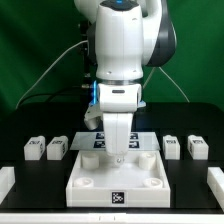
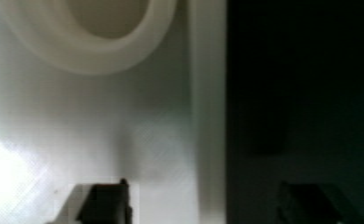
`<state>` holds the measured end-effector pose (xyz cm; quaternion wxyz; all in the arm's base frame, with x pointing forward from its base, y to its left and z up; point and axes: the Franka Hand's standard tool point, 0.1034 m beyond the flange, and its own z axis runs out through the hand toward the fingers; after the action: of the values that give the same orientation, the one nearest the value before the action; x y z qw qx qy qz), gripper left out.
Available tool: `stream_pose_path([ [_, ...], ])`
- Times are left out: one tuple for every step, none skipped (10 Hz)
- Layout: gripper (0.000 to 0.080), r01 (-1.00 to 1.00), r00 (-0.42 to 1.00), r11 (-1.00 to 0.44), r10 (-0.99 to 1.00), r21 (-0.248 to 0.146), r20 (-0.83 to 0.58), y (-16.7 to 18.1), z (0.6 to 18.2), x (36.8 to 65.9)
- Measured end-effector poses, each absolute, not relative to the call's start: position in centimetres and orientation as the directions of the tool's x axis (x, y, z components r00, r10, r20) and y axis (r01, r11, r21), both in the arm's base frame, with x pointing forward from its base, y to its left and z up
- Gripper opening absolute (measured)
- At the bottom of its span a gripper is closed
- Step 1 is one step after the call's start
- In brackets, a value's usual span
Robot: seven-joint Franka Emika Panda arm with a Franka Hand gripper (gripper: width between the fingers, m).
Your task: Assemble one leg
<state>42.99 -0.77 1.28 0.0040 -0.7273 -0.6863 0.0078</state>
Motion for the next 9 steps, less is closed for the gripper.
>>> stream_pose_path([
  [0.0286, 0.998, 0.058, -0.058, 0.998, -0.017, -0.006, -0.78, 1.27, 42.99],
  [0.0286, 0.998, 0.058, -0.058, 0.998, -0.017, -0.006, -0.78, 1.27, 42.98],
  [0.0150, 0.998, 0.058, -0.058, 0.998, -0.017, -0.006, -0.78, 1.26, 42.98],
  [0.0057, 0.998, 0.058, -0.058, 0.998, -0.016, -0.006, -0.79, 1.27, 43.00],
  [0.0057, 0.998, 0.058, -0.059, 0.998, -0.016, -0.006, -0.80, 1.27, 43.00],
  [0.0057, 0.998, 0.058, -0.059, 0.998, -0.016, -0.006, -0.80, 1.27, 43.00],
  [0.0057, 0.998, 0.059, -0.059, 0.998, -0.016, -0.006, -0.80, 1.27, 43.00],
  [0.0057, 0.998, 0.059, -0.059, 0.998, -0.016, -0.006, -0.80, 1.27, 43.00],
  [0.0057, 0.998, 0.059, -0.059, 0.998, -0.016, -0.006, -0.80, 1.27, 43.00],
])
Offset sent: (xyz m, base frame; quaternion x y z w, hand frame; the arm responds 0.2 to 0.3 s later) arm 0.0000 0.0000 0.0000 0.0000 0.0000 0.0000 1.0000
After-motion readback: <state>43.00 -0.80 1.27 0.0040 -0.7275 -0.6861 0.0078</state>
